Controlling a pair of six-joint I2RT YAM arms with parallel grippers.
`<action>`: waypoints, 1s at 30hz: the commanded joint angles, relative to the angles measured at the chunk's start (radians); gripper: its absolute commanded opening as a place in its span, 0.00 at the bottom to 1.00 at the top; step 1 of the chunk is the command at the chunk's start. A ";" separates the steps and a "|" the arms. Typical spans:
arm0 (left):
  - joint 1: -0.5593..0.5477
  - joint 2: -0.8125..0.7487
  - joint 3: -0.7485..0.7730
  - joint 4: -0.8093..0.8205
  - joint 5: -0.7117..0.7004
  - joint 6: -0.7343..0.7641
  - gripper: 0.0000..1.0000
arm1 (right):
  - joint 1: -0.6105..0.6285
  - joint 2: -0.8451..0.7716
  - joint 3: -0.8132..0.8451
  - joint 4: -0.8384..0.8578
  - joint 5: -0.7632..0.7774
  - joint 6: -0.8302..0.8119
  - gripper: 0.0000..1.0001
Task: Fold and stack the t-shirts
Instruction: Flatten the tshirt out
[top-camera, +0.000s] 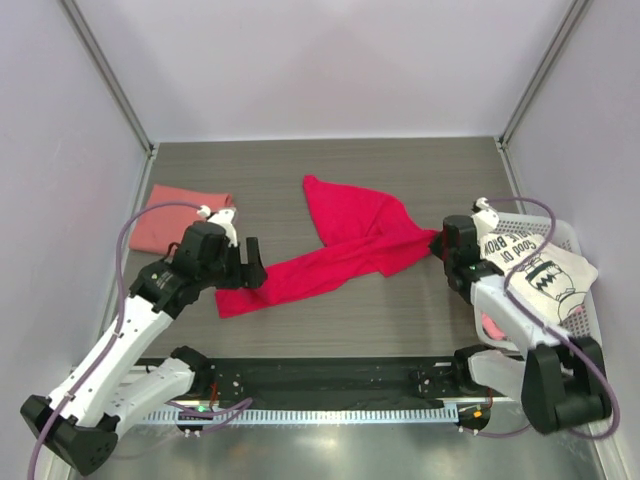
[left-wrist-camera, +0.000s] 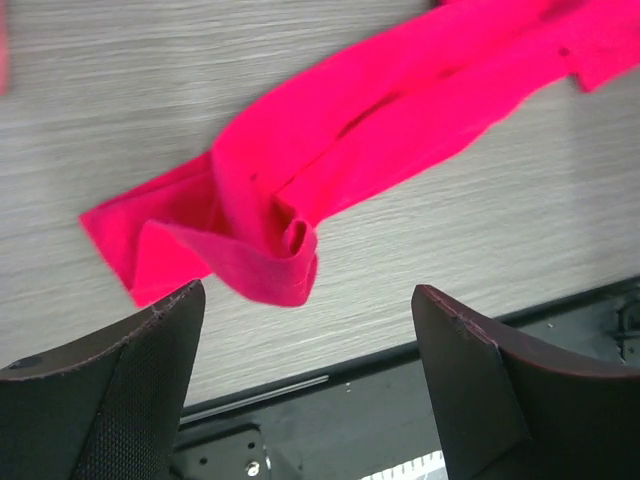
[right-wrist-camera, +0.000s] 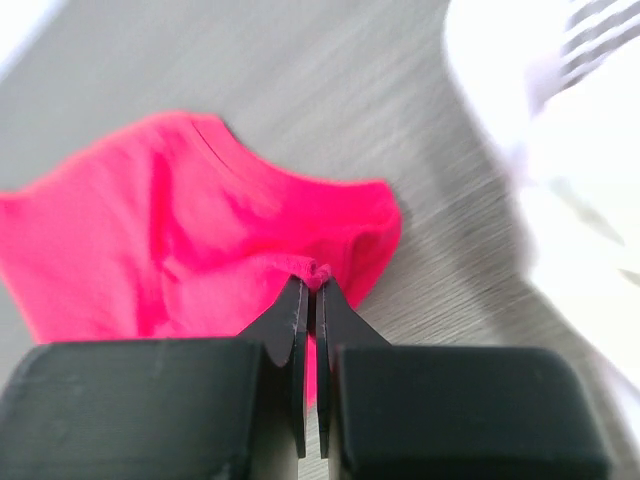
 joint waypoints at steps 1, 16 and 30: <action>-0.008 0.004 0.058 -0.083 -0.116 -0.065 0.85 | -0.016 -0.176 -0.006 -0.043 0.127 0.073 0.01; -0.008 0.077 0.030 -0.101 -0.138 -0.119 0.87 | -0.029 -0.460 0.165 -0.364 0.226 0.061 0.01; -0.119 -0.046 -0.181 -0.101 -0.193 -0.492 0.64 | -0.027 -0.463 0.066 -0.338 0.171 0.085 0.01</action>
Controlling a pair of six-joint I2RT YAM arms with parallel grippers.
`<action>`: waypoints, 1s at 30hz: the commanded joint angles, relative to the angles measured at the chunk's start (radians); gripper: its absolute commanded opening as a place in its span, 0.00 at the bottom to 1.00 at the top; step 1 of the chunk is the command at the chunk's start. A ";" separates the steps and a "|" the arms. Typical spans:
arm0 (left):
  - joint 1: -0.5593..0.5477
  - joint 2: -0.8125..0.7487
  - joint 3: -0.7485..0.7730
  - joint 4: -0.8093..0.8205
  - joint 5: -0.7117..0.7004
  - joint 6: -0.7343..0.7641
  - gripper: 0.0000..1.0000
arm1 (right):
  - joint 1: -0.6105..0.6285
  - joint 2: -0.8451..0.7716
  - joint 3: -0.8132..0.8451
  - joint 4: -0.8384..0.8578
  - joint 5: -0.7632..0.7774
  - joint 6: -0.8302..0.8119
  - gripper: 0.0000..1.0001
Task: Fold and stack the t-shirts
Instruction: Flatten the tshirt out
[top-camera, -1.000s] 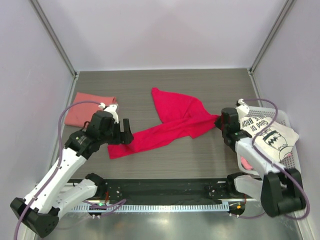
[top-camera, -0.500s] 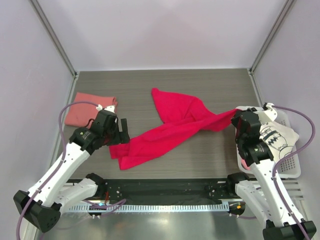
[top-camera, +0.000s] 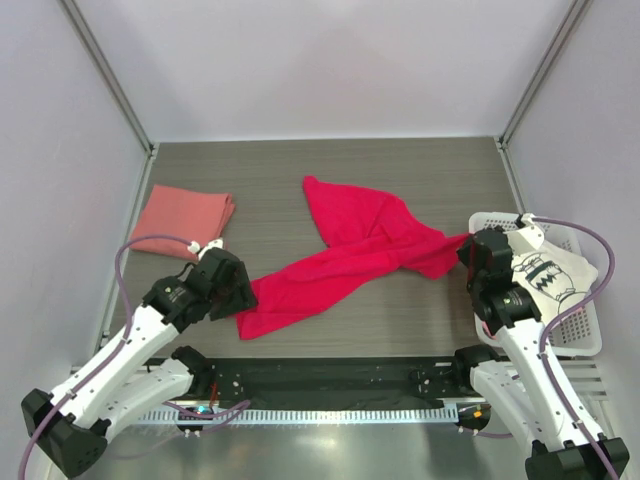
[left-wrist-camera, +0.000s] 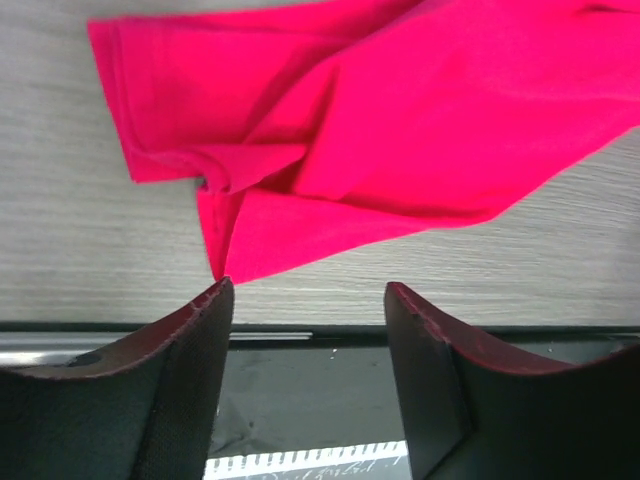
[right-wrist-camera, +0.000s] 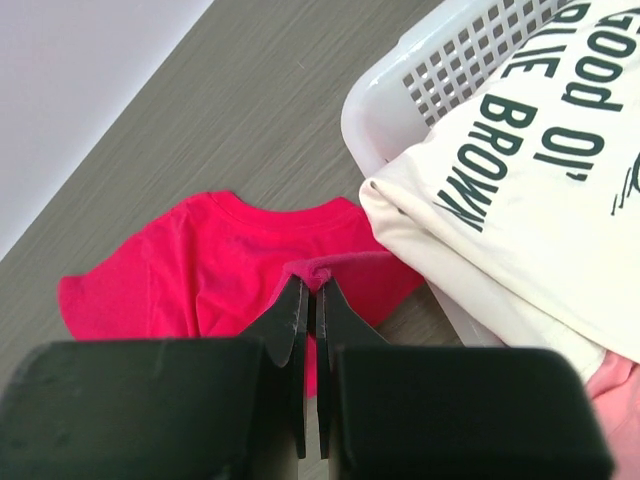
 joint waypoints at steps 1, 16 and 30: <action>-0.021 0.035 -0.036 0.029 -0.024 -0.115 0.62 | -0.003 -0.002 -0.012 0.043 -0.006 0.019 0.01; -0.038 0.219 -0.137 0.201 -0.136 -0.100 0.65 | -0.003 0.012 -0.039 0.084 -0.049 0.024 0.01; -0.038 0.304 -0.229 0.346 -0.022 -0.097 0.37 | -0.003 0.013 -0.044 0.091 -0.056 0.016 0.01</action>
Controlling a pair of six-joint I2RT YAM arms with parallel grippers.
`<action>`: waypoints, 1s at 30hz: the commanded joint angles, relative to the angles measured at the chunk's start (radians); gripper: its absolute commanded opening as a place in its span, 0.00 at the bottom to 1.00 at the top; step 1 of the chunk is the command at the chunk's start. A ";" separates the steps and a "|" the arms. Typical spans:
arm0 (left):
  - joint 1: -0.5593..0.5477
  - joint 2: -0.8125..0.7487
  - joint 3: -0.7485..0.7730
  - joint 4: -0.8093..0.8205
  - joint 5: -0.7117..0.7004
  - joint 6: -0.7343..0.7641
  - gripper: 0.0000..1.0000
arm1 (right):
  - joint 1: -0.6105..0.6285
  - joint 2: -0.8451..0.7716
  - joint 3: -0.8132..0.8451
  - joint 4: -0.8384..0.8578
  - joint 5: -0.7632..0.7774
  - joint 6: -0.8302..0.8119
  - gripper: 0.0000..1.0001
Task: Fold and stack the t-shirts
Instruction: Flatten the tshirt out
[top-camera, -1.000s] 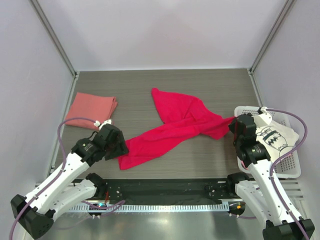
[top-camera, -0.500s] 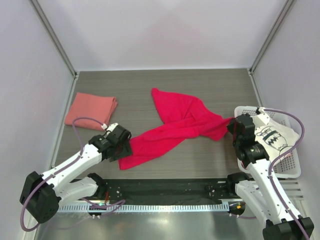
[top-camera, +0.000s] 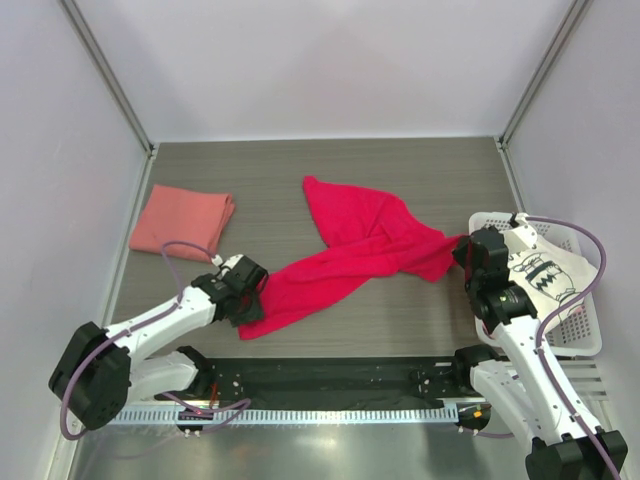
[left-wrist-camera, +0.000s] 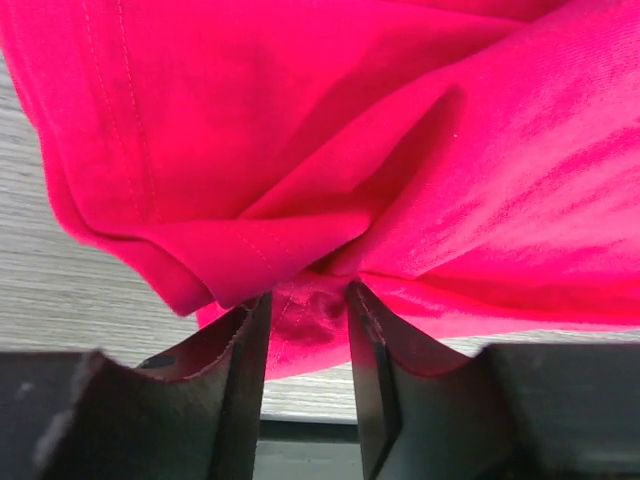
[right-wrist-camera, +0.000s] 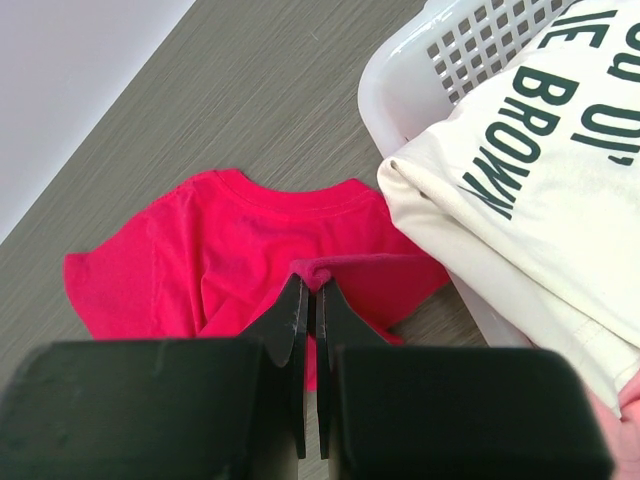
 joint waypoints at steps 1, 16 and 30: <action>-0.003 -0.029 -0.013 0.045 -0.001 -0.003 0.36 | -0.003 -0.009 -0.006 0.047 0.007 0.007 0.01; -0.003 -0.220 0.094 -0.146 -0.069 -0.026 0.00 | -0.003 0.038 0.038 0.038 -0.004 -0.022 0.01; 0.143 -0.068 0.628 -0.430 -0.299 0.246 0.00 | -0.004 0.439 0.518 -0.129 -0.254 -0.205 0.01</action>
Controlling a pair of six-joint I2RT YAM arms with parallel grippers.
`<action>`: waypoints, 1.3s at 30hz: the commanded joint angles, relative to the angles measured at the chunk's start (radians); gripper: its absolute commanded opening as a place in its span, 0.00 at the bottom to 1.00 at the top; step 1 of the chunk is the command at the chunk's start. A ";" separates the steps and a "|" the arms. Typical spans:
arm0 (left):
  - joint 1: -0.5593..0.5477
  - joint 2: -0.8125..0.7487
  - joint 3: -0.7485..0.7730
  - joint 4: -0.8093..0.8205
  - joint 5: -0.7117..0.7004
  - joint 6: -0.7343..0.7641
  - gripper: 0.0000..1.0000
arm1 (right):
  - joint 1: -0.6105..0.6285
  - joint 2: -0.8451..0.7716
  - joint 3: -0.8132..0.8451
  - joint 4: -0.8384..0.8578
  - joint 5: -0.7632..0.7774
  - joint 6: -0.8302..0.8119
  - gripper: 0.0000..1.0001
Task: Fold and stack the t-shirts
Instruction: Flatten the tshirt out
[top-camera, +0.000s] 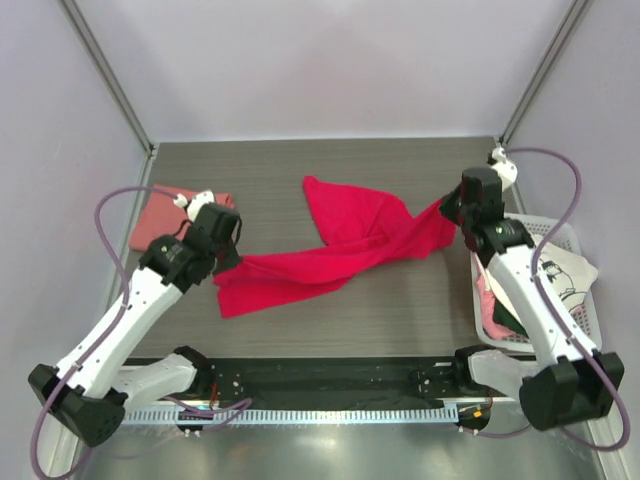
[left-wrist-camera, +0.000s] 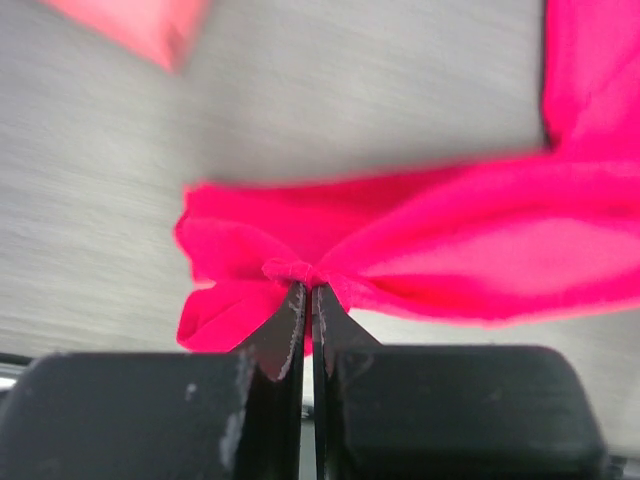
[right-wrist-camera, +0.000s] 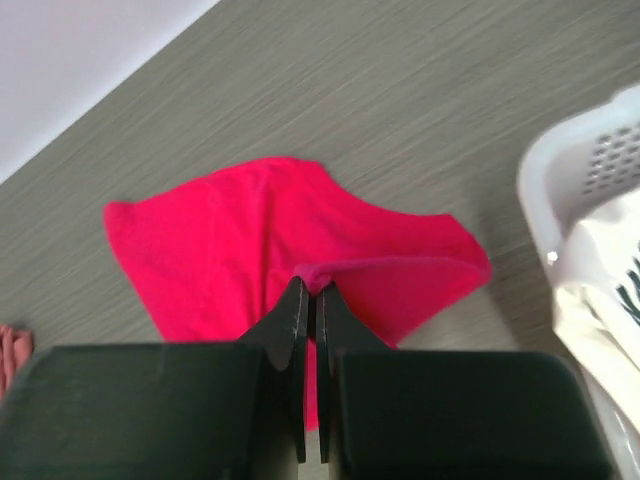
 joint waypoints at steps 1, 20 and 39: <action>0.130 0.073 0.144 -0.058 -0.080 0.148 0.01 | -0.002 0.089 0.213 -0.067 -0.105 -0.082 0.01; 0.279 -0.076 0.837 -0.074 0.004 0.265 0.00 | -0.004 -0.211 0.849 -0.200 -0.389 -0.117 0.01; 0.279 -0.128 0.297 0.130 0.191 0.081 0.00 | -0.002 -0.180 0.747 -0.205 -0.221 -0.091 0.01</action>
